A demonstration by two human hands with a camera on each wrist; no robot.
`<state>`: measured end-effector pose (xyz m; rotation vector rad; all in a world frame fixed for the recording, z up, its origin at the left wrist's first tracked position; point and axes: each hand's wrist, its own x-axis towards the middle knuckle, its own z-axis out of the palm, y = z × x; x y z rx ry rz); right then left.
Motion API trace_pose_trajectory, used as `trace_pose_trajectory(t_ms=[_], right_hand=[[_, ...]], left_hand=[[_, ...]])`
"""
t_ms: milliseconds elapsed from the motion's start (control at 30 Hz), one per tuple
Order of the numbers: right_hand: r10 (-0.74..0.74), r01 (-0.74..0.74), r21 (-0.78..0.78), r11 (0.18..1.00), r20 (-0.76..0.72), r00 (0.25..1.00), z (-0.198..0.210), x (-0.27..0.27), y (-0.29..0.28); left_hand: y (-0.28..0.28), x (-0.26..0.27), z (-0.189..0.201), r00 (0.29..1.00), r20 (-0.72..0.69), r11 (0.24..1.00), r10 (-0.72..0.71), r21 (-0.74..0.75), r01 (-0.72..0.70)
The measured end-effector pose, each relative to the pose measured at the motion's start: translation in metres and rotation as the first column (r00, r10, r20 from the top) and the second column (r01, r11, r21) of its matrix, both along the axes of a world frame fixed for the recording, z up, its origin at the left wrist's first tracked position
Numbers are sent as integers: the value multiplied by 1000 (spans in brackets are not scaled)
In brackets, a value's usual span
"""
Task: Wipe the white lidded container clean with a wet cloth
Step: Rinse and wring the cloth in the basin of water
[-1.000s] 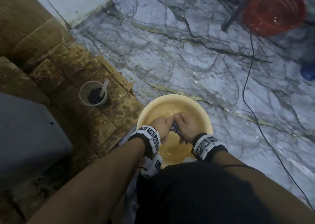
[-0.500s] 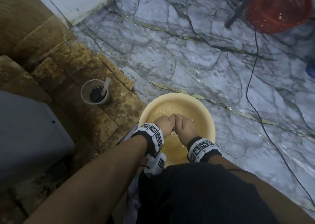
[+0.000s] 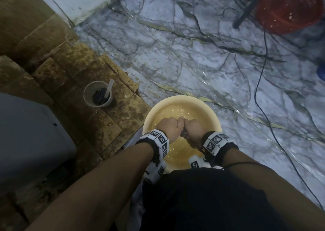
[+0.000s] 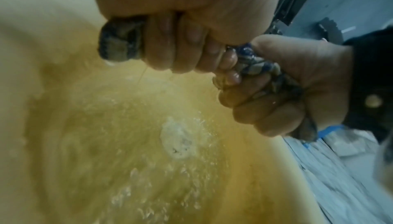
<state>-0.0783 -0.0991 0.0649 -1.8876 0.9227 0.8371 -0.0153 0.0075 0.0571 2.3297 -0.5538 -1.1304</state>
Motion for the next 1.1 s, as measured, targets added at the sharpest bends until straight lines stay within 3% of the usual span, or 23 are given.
trace_pose_trajectory(t_ms=[67,100,167,267,367,467,700,833,900,967,1033,1100], right_hand=[[-266,266,180,947,-21,964,7,5,1],[-302,293,192,937,17,953,7,5,1],[-293,261,189,947,168,941,1,3,3],[-231,208,101,973,476,849,-14,-4,7],[-109,145,-19,989,566,817,-21,-12,15],[-42,124,-116,985,540,841,-17,-15,20],[11,32,-116,993,354,935,-5,-6,10],[251,-217,-212,953,153,956,0,0,5],[402,-375,-274,886,47,914,3,2,7],[458,-431,-317,845,13,889,3,3,8],[330,-304,-240,922,76,941,1,4,5],[23,-7,-87,996,183,983,-3,2,2]], left_hand=[[1,3,2,1000,13,1000,-7,-15,7],[1,5,1,1000,8,1000,-5,-26,5],[0,11,-5,999,-42,999,35,-23,-36],[-1,20,-8,974,-147,984,174,-16,-178],[-3,20,-5,937,-250,968,243,1,-251],[-7,16,3,928,-299,975,220,47,-216],[-2,11,-4,982,-142,990,121,82,-110],[-2,10,-2,989,-114,993,100,77,-91],[-2,10,-3,989,-117,993,89,82,-80],[-2,9,-3,987,-120,992,104,90,-93],[-2,8,-3,983,-139,990,123,85,-112],[-1,8,-1,977,-164,989,136,84,-123]])
